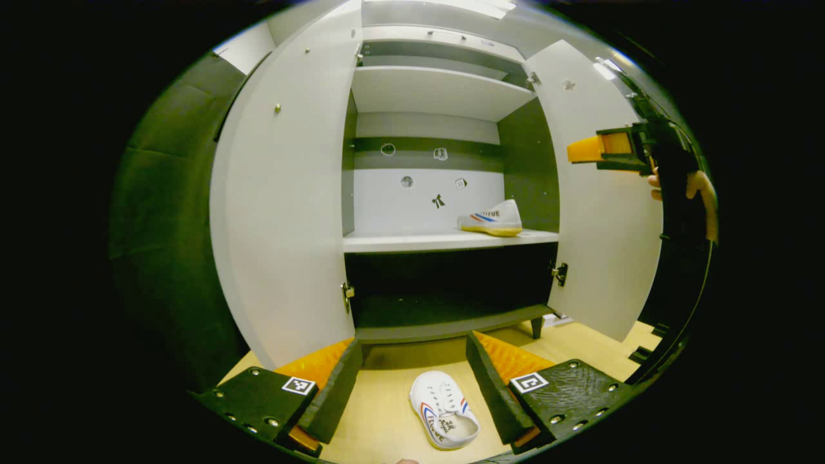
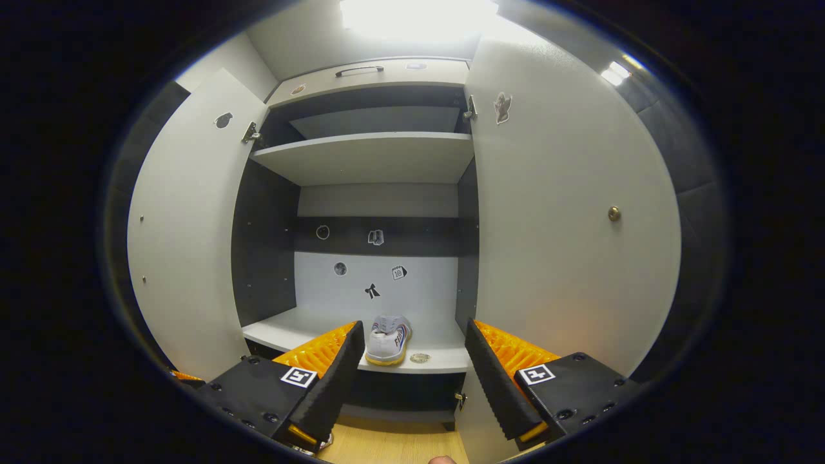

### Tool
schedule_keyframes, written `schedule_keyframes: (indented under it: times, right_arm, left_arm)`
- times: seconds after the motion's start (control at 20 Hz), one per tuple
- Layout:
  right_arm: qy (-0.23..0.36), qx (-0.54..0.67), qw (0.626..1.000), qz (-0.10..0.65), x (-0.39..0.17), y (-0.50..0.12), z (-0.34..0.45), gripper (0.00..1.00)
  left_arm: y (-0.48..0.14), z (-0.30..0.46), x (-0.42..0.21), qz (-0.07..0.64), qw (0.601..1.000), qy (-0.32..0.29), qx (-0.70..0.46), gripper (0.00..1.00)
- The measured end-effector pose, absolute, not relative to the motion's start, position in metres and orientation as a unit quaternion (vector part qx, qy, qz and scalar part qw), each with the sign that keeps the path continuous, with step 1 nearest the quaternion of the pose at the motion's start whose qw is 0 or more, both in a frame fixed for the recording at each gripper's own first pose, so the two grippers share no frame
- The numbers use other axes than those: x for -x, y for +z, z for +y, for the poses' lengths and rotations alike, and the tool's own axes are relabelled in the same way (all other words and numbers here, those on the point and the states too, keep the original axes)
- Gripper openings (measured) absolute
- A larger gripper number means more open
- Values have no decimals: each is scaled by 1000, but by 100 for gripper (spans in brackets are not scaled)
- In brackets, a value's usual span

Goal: Grab one shoe with the right hand and put it into the shoe cabinet, grab the other shoe with the left hand and put it into the shoe cabinet; then close the right door with the right hand and the left door with the left hand.

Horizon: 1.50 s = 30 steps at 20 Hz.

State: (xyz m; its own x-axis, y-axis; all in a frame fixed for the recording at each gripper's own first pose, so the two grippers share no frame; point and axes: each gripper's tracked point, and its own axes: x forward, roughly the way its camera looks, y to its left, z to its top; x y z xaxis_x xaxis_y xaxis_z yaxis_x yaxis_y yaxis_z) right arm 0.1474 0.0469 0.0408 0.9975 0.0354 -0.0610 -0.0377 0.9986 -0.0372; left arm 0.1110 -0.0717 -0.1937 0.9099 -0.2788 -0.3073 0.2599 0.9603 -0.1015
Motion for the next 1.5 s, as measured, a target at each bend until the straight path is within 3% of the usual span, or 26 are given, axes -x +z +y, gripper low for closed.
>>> schedule_keyframes:
  times: [0.65, 1.5]
  right_arm:
    - [-40, 5, 997, 70, -85, 8, 17, 98]
    - [-30, 11, 993, 117, -68, -21, 23, 92]
  left_arm:
    - [-357, -98, -132, 323, 930, -167, 43, 94]
    - [-441, -108, -113, 432, 886, -170, 8, 95]
